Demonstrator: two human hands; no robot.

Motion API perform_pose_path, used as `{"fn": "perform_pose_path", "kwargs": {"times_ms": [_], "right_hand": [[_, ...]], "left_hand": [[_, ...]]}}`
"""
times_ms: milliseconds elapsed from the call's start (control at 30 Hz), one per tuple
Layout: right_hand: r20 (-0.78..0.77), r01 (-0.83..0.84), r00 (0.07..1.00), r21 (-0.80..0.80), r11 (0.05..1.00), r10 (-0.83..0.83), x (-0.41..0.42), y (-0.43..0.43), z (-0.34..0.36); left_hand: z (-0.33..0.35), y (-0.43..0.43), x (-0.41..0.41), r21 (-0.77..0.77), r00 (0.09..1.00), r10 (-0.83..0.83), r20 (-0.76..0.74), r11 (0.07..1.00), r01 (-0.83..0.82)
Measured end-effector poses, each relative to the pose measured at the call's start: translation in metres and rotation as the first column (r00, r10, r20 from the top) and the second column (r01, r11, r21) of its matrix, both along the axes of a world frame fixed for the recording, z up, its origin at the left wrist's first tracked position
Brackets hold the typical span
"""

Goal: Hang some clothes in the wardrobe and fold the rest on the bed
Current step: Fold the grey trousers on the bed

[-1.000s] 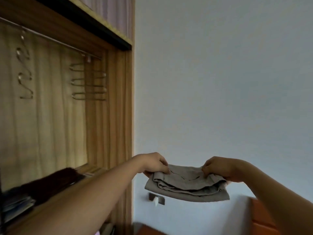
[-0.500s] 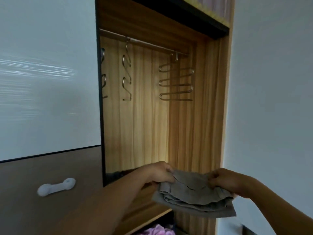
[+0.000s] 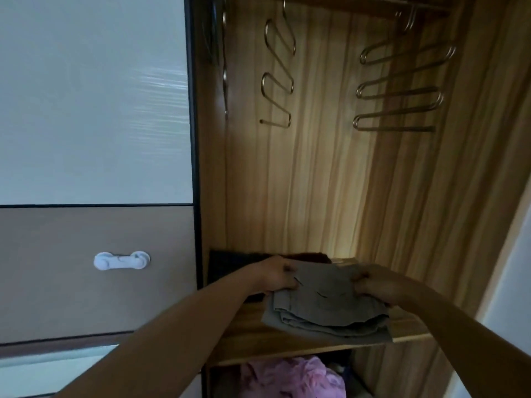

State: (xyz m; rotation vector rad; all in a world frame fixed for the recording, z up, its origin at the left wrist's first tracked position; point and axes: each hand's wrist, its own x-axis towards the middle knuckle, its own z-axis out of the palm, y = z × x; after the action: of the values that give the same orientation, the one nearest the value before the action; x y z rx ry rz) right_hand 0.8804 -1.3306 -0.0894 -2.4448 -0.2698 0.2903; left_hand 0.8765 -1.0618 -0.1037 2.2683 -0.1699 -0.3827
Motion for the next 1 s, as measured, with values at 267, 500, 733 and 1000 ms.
{"fn": "perform_pose_path", "kwargs": {"times_ms": [267, 500, 733, 1000], "right_hand": [[0.019, -0.071, 0.997, -0.105, 0.992, 0.073, 0.096, 0.050, -0.042], [-0.162, -0.024, 0.986, 0.000, 1.000, 0.023, 0.184, 0.096, -0.065], [-0.348, -0.020, 0.935, 0.135, 0.991, 0.066, 0.247, 0.127, -0.106], [-0.302, -0.129, 0.936, 0.190, 0.973, 0.183, 0.313, 0.157, -0.162]], "left_hand": [[-0.050, 0.037, 0.061, 0.015, 0.987, 0.156, 0.036, 0.987, -0.157], [-0.083, 0.071, 0.134, -0.008, 0.966, 0.231, 0.111, 0.973, -0.232], [-0.133, 0.084, 0.181, 0.004, 0.877, 0.444, 0.184, 0.892, -0.453], [-0.182, 0.104, 0.236, 0.205, 0.752, 0.640, 0.157, 0.724, -0.659]]}}
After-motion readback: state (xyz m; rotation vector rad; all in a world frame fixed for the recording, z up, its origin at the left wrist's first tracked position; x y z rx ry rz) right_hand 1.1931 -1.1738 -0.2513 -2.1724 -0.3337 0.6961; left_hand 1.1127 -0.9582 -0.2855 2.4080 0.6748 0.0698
